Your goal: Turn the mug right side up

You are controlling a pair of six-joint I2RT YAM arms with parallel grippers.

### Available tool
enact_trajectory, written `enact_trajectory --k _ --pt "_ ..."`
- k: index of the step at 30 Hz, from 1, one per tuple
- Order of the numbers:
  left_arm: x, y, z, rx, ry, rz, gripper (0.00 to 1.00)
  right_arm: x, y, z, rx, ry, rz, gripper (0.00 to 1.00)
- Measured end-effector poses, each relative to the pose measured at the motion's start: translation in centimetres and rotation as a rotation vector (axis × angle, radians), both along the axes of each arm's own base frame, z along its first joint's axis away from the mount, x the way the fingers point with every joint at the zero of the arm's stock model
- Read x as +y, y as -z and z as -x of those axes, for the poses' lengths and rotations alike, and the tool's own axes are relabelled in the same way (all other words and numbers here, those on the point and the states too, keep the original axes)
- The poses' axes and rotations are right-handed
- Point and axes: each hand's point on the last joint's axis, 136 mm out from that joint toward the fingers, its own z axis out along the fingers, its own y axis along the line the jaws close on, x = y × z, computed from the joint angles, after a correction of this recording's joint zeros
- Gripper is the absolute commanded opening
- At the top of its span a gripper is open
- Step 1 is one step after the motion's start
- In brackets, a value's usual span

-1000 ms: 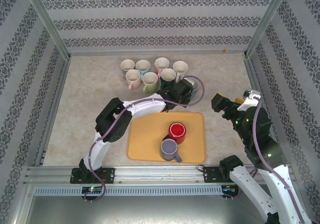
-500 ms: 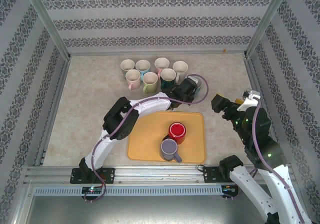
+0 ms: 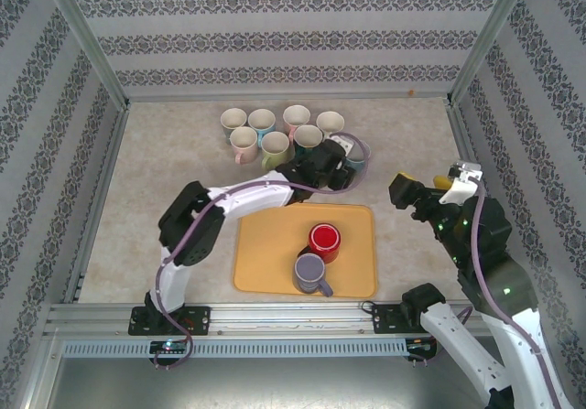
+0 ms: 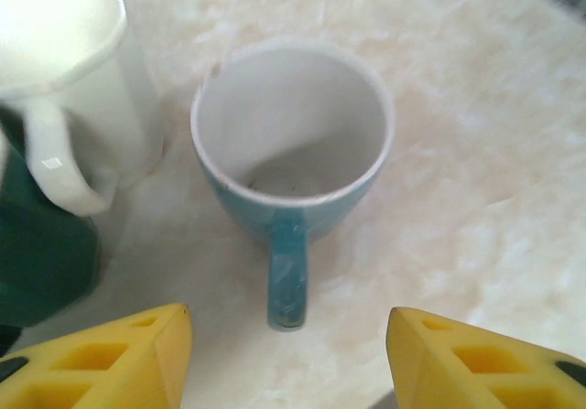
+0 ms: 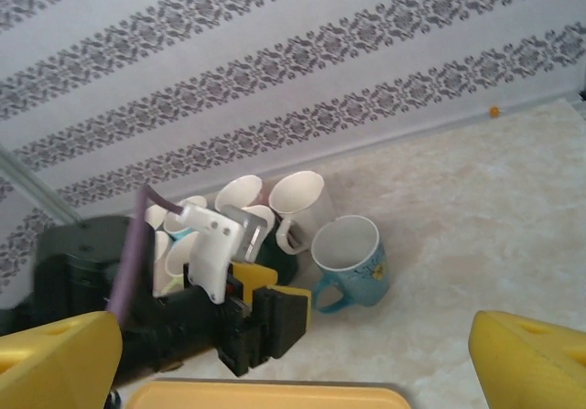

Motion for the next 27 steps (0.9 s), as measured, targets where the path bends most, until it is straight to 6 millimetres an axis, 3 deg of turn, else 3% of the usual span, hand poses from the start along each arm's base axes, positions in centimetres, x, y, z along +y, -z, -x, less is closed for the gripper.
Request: enact_trajectory --k 6,10,14,18,22,27 --pt "2.9 -9.1 2.2 -0.067 -0.005 0.148 0.59 2.4 0.1 0.7 0.035 -0.156 0.047 0.92" --pt "7.9 -11.8 3.1 -0.035 -0.067 0.184 0.59 4.6 2.2 0.7 0.150 -0.285 0.082 0.90" --pt "13.5 -11.4 4.1 0.026 -0.139 0.161 0.60 8.0 5.5 0.3 0.325 -0.449 0.143 0.91" --pt "17.9 -10.4 6.7 0.081 -0.179 0.129 0.60 13.0 9.8 3.0 0.501 -0.677 0.313 0.92" --pt "20.7 -10.6 8.9 0.091 -0.193 0.133 0.61 16.0 13.6 6.1 0.653 -0.815 0.484 0.94" --pt "22.7 -9.3 10.3 0.089 -0.210 0.126 0.61 17.1 16.5 8.7 0.780 -0.823 0.588 0.95"
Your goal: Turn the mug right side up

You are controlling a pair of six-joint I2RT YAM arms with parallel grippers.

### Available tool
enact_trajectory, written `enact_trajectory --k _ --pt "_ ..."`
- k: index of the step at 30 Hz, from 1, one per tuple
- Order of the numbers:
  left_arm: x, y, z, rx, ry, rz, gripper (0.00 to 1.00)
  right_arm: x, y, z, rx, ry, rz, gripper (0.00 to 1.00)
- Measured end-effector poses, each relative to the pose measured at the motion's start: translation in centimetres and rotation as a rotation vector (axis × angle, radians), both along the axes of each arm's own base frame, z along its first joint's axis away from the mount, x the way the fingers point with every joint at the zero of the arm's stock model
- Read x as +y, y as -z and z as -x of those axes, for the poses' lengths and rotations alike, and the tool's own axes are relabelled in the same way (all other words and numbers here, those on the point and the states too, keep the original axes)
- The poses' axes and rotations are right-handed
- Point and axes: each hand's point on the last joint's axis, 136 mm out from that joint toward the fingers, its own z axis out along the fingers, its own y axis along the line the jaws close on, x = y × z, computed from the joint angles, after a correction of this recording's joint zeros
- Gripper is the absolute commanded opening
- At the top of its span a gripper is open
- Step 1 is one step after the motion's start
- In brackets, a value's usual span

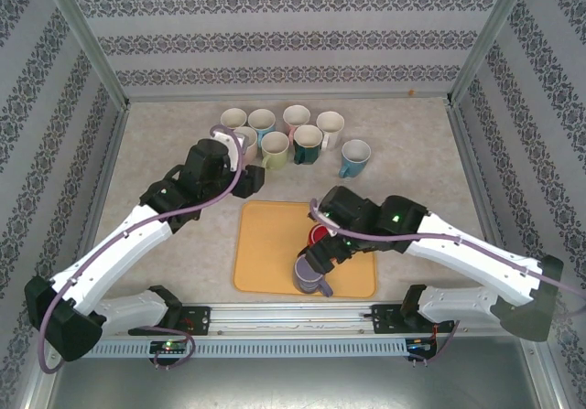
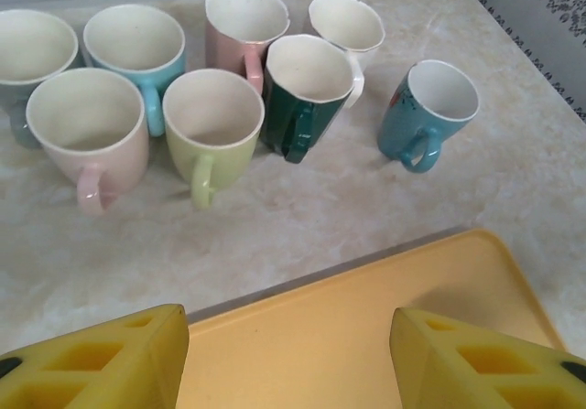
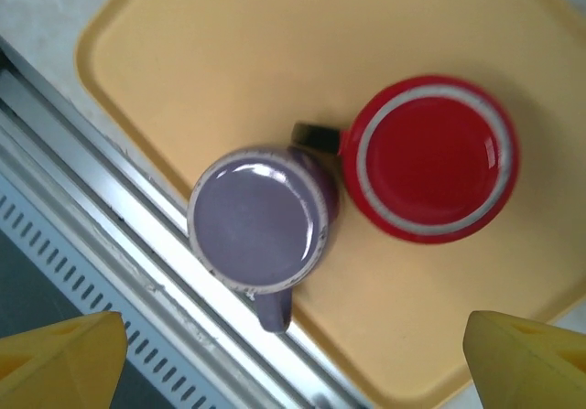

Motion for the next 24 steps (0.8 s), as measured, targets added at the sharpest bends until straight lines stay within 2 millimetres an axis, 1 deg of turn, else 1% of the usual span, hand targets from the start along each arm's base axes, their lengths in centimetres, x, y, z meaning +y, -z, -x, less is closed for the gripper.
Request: enact_trajectory --k 2,4,6,9,13,16,20,24 --pt "0.4 1.3 0.4 0.017 -0.002 -0.013 0.61 0.5 0.5 1.0 0.018 0.002 0.014 0.95" --pt "0.5 2.4 0.7 0.035 0.001 -0.027 0.61 1.0 1.3 2.2 0.042 0.006 0.028 0.96" --pt "0.5 2.8 0.8 0.045 0.008 -0.032 0.61 1.3 2.7 3.0 0.065 0.015 0.061 0.96" --pt "0.3 2.6 0.8 0.038 0.015 -0.023 0.61 1.5 5.0 3.9 0.097 0.034 0.134 0.97" --pt "0.3 2.0 0.9 0.016 0.019 -0.010 0.61 1.6 7.3 3.7 0.103 0.071 0.205 0.98" --pt "0.5 1.5 1.1 0.000 0.019 -0.002 0.62 1.3 8.5 3.4 0.098 0.094 0.242 0.98" --pt "0.6 0.9 1.2 -0.018 0.018 0.005 0.62 1.4 9.8 3.1 0.102 0.104 0.267 0.98" --pt "0.8 0.8 1.2 -0.024 0.014 0.008 0.62 2.1 10.8 2.7 0.105 0.109 0.274 0.98"
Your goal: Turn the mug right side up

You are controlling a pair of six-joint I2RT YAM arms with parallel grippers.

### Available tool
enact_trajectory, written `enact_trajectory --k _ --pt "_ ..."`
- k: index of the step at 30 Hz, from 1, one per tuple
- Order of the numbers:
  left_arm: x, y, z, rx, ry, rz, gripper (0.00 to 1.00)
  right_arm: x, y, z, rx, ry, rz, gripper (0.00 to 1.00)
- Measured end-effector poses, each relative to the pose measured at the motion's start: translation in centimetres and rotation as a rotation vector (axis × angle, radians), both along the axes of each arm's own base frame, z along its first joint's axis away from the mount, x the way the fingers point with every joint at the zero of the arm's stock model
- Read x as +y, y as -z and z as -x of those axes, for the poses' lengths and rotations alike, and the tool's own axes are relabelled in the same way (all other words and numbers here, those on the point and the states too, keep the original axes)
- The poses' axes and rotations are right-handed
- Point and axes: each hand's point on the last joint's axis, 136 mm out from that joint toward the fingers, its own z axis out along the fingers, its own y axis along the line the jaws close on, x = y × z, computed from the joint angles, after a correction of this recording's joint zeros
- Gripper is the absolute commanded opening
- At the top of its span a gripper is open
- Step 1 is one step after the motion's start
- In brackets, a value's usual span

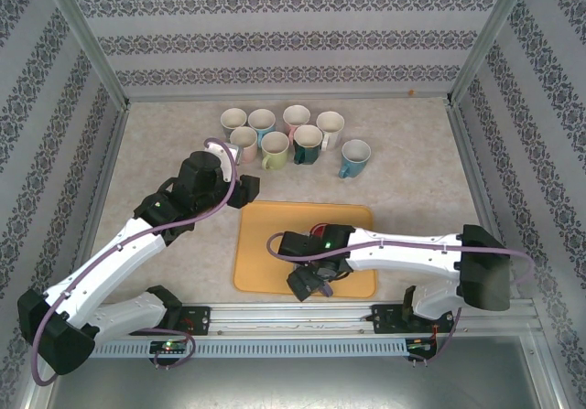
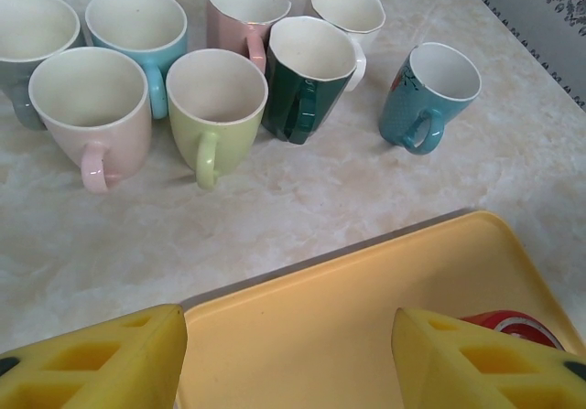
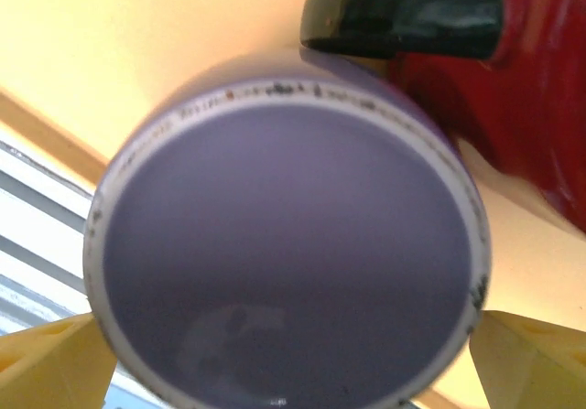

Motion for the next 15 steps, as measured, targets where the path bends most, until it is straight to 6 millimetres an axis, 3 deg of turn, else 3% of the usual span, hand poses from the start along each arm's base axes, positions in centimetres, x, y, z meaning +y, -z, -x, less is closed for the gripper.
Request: enact_trajectory --k 15 --pt "0.1 0.4 0.0 0.003 -0.002 -0.002 0.62 0.4 2.5 -1.7 0.014 -0.011 0.055 0.97"
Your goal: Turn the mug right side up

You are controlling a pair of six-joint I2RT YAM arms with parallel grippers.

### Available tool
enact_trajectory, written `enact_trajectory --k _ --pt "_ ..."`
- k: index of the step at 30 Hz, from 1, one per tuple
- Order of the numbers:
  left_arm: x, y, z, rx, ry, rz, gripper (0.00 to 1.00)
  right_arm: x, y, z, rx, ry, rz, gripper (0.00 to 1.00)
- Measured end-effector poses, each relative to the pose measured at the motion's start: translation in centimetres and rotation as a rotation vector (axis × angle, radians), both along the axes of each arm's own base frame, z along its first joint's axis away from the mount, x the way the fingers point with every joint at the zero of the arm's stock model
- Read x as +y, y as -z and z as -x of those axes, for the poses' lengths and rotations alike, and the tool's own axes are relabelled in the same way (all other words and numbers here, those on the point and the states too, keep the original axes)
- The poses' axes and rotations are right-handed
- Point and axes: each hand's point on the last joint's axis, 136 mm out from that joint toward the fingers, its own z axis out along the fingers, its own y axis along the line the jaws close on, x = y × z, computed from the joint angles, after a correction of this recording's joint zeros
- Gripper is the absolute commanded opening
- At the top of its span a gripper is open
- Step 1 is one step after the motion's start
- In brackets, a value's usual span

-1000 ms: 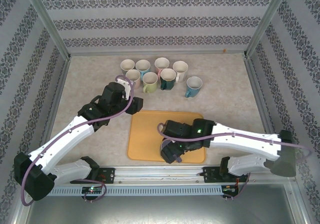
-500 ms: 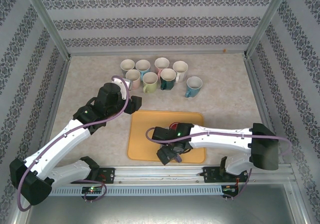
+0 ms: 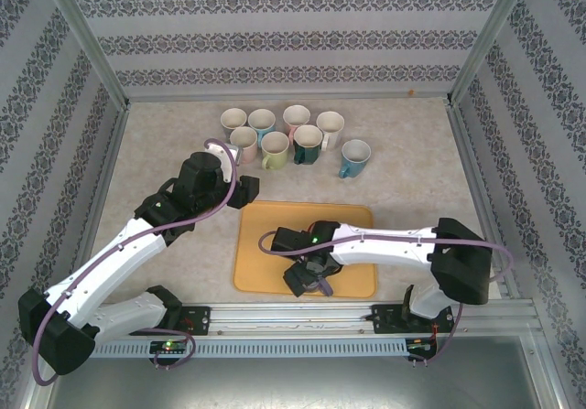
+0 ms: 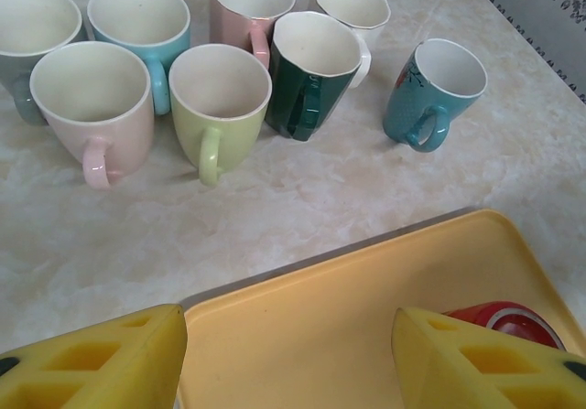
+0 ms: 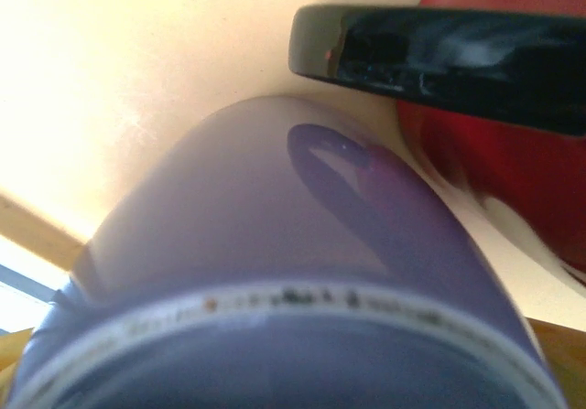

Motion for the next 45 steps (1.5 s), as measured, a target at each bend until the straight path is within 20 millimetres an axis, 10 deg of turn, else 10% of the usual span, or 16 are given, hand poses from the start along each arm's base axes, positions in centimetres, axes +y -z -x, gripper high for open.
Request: enact_trajectory --k 10,18,24,34,45 --pt "0.1 -0.1 -0.1 -0.007 0.000 -0.007 0.62 0.7 0.3 -0.4 0.001 -0.038 -0.002 0.62" --pt "0.1 -0.1 -0.1 -0.009 0.000 -0.010 0.62 0.8 -1.8 -0.9 -0.021 -0.021 -0.070 0.55" --pt "0.2 -0.9 -0.1 -0.014 -0.004 -0.009 0.63 2.3 -8.5 -1.8 -0.057 0.024 -0.350 0.54" --pt "-0.7 -8.0 0.9 -0.113 0.081 0.131 0.70 0.9 -22.1 -8.8 -0.230 0.284 -0.896 0.52" --pt "-6.1 -5.8 1.7 0.114 0.340 0.559 0.73 -2.4 -30.1 -14.6 -0.340 0.476 -1.287 0.51"
